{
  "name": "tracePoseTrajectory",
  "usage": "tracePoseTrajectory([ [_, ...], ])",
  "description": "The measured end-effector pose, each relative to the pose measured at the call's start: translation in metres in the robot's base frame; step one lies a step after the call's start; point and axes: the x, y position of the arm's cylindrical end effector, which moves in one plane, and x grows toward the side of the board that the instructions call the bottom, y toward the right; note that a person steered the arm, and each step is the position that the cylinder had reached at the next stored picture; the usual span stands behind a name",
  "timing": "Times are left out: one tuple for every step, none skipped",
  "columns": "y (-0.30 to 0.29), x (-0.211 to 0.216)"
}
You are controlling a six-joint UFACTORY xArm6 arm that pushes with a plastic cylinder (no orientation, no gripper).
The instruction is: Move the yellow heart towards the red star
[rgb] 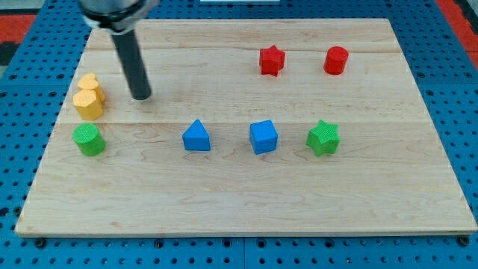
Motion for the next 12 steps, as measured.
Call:
tracePoseTrajectory([
  [-0.009,0.005],
  [-0.027,0.023],
  [-0.091,0.037],
  [-0.114,0.026],
  [-0.118,0.006],
  [-0.117,0.002],
  [-0.112,0.002],
  [-0.078,-0.001],
  [-0.022,-0.02],
  [0.041,-0.031],
  [0.028,-0.021],
  [0.035,-0.054],
])
